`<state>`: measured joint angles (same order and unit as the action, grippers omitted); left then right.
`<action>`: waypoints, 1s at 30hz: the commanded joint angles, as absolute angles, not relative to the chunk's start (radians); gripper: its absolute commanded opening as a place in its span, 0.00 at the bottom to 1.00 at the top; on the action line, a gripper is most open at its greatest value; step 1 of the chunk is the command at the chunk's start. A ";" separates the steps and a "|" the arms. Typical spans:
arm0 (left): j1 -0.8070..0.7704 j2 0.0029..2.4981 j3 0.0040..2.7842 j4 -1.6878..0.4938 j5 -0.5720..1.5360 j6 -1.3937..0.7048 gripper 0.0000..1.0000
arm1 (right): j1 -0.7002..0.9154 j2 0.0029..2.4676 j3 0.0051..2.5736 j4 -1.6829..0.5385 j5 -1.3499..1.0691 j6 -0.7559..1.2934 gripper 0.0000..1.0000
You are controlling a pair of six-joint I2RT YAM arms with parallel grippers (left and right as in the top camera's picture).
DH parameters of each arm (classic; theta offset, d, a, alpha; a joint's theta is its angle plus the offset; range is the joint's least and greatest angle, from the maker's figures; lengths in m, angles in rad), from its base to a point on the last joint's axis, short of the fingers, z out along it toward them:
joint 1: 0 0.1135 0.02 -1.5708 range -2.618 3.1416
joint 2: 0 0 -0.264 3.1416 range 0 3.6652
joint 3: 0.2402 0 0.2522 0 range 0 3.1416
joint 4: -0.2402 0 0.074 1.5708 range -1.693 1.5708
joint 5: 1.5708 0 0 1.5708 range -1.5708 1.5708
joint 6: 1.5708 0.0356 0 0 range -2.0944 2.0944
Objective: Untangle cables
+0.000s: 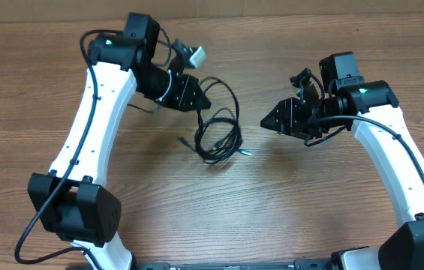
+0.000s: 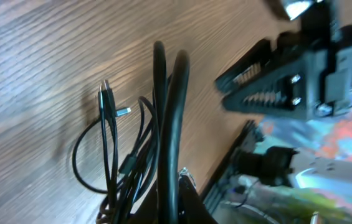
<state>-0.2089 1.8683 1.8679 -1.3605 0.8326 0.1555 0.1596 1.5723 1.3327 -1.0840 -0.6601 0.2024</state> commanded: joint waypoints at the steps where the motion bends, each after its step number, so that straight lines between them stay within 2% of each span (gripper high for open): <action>1: -0.219 1.869 1.938 -1.375 0.902 0.044 0.04 | 0.165 1.510 1.336 -1.048 -0.791 0.185 0.48; 7: -0.225 1.868 1.977 -1.393 0.829 -0.150 0.04 | 0.210 1.470 1.336 -1.007 -0.720 0.250 0.52; 16: -0.230 1.863 2.140 -1.440 0.831 -0.237 0.04 | 0.353 1.482 1.336 -0.926 -0.406 0.516 0.59; 30: -0.232 1.844 2.323 -1.470 0.944 -0.279 0.04 | 0.360 1.537 1.336 -0.805 -0.353 0.673 0.62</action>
